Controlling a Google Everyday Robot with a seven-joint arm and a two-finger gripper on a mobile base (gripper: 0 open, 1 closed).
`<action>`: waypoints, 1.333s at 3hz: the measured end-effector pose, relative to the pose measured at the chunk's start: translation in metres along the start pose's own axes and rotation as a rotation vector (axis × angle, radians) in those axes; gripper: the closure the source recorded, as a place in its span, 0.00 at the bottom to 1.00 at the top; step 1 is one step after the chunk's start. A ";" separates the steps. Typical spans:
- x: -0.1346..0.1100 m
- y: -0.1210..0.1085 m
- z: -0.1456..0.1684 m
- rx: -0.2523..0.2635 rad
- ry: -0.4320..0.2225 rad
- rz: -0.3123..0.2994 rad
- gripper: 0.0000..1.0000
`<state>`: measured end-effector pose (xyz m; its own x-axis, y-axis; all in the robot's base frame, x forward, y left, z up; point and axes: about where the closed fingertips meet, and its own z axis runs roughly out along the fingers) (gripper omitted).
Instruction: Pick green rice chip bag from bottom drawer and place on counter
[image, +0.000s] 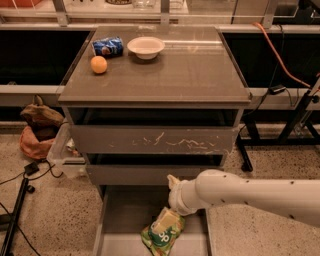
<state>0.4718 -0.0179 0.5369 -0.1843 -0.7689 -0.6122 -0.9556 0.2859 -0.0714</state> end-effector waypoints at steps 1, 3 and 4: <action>0.037 0.007 0.059 0.008 0.030 0.016 0.00; 0.089 -0.009 0.156 0.073 0.011 0.059 0.00; 0.116 -0.020 0.184 0.068 -0.065 0.117 0.00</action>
Offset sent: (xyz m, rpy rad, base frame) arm 0.0440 0.0109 -0.2097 -0.0432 -0.0557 -0.1618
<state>0.5119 -0.0075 0.3225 -0.2765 -0.6898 -0.6691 -0.9100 0.4117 -0.0485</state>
